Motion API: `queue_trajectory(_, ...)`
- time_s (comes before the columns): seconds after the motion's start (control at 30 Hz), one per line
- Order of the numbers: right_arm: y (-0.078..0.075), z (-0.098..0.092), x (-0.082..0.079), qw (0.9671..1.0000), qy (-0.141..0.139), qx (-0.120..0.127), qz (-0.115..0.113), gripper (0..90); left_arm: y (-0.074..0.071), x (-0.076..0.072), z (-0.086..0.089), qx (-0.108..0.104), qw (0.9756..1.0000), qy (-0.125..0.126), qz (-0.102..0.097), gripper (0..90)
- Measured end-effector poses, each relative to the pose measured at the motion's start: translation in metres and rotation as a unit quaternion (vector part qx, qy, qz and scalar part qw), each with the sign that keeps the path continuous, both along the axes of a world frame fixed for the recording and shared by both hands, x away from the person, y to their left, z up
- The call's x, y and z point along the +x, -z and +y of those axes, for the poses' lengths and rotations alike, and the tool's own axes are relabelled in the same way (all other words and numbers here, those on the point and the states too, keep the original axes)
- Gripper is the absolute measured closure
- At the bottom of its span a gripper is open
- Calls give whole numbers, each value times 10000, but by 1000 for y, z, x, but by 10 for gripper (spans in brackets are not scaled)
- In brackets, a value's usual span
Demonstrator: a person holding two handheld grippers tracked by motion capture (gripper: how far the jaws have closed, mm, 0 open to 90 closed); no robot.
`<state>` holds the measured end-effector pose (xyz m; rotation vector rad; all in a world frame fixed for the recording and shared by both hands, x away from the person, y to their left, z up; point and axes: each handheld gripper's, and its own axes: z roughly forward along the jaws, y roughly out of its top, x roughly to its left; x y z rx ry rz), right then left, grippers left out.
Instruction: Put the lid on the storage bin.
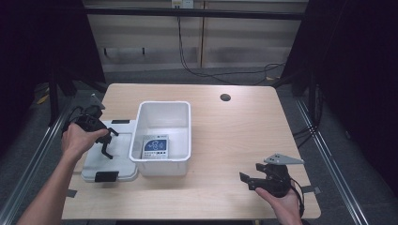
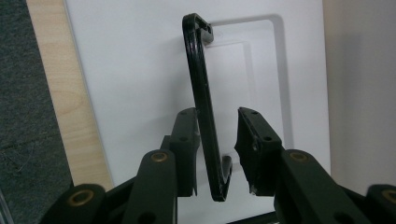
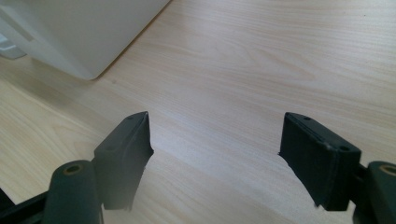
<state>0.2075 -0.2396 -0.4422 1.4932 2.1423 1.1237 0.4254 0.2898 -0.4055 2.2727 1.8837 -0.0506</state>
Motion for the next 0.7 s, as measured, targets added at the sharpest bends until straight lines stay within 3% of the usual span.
queue_trajectory(0.1,0,0,0,10000,-20,-5,10,242,3,2,-3,90,9999,-45,77,718)
queue_trajectory(0.3,0,0,1,10000,-8,4,19,239,8,5,-9,251,9994,-246,49,793)
queue_trajectory(0.47,1,0,1,10000,-25,-21,14,238,10,6,-11,268,9988,-396,123,812)
queue_trajectory(0.7,1,1,1,10000,-26,-66,38,238,8,7,-19,317,9990,-276,171,827)
